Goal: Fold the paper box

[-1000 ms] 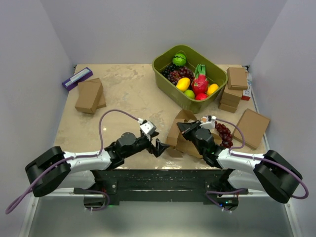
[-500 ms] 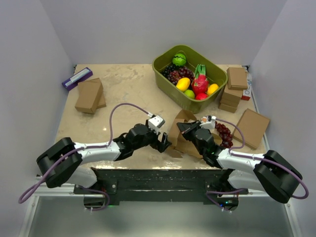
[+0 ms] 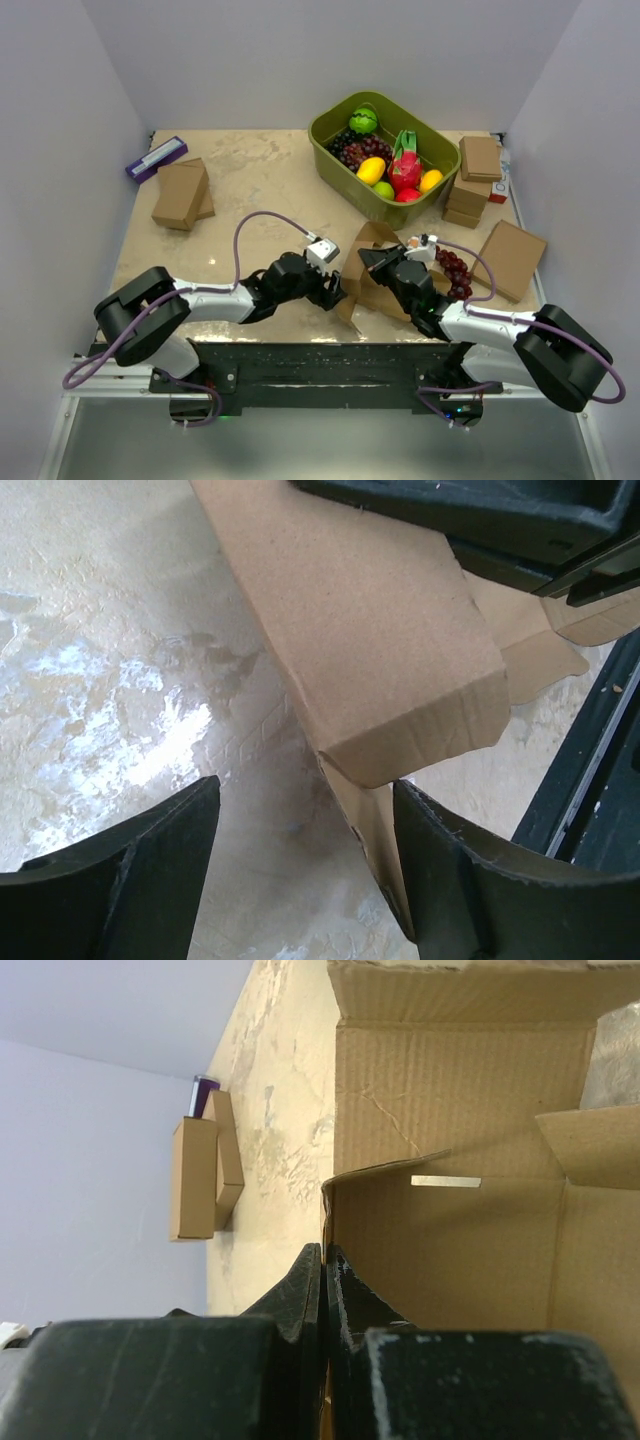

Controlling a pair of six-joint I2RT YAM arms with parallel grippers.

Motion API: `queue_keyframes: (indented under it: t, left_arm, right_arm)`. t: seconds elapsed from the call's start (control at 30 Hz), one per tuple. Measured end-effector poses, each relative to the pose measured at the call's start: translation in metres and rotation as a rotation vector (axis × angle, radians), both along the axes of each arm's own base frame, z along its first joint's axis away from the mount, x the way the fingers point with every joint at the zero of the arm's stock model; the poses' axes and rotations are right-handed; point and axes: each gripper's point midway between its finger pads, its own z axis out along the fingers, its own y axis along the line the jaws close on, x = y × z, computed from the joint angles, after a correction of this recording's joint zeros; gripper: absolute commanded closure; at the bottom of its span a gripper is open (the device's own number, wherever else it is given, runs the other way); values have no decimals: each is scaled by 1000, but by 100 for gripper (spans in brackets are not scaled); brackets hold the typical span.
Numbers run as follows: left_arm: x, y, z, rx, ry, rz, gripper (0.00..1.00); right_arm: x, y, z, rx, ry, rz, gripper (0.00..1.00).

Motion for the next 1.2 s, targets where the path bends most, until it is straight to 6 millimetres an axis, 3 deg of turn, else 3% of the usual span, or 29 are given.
queue_keyframes:
  t: [0.2, 0.23, 0.33, 0.5, 0.77, 0.93, 1.03, 1.13, 1.17, 1.2]
  left_arm:
    - [5, -6, 10, -50, -18, 13, 58]
    - [6, -7, 12, -54, -22, 14, 68]
    - [7, -9, 14, -45, -26, 10, 83]
    - [17, -16, 28, 37, -66, -31, 97]
    - [22, 1, 26, 284, -111, -114, 99]
    - [21, 12, 26, 370, -136, -152, 99]
    - [21, 14, 25, 391, -148, -167, 99]
    - [22, 16, 25, 407, -154, -163, 98]
    - [23, 17, 25, 411, -156, -159, 87]
    - [23, 18, 25, 413, -156, -156, 76]
  right_arm:
    - [-1, -1, -2, -4, 9, -1, 100]
    - [-1, -1, -2, -3, 10, -2, 99]
    - [-1, -1, -1, 0, 10, -2, 90]
    - [-3, 1, 8, 0, 15, 16, 75]
    - [-12, 2, 11, -12, 41, 50, 57]
    - [-13, 1, 8, -22, 52, 50, 55]
    - [-12, 4, 0, -31, 69, 58, 60]
    - [-12, 8, -11, -37, 94, 71, 74]
    - [-12, 9, -14, -34, 99, 70, 84]
    - [-11, 10, -14, -22, 97, 68, 88]
